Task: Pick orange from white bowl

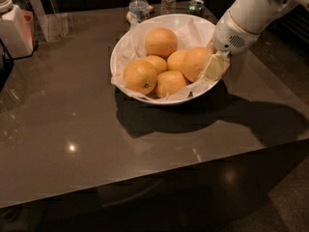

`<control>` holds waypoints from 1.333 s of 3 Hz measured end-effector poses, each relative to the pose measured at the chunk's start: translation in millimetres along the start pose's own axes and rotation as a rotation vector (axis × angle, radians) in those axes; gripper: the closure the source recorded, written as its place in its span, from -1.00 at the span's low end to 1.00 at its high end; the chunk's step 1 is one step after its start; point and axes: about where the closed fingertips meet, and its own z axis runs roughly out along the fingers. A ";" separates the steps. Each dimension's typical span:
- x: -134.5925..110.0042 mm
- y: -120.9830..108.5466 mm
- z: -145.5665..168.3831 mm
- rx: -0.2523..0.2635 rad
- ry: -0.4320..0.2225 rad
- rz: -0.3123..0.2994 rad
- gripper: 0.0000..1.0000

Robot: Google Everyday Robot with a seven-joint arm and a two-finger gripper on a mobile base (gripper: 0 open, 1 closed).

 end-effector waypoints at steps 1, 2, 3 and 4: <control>2.1 2.5 0.1 0.002 -0.005 0.010 0.73; 3.2 8.4 1.0 -0.003 -0.038 0.025 1.00; 4.9 14.2 -5.0 -0.006 -0.077 0.033 1.00; 5.8 22.4 -15.9 -0.004 -0.120 0.034 1.00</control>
Offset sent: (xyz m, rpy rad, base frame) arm -0.0380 -0.0226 -0.0128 0.1720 0.0147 -0.0883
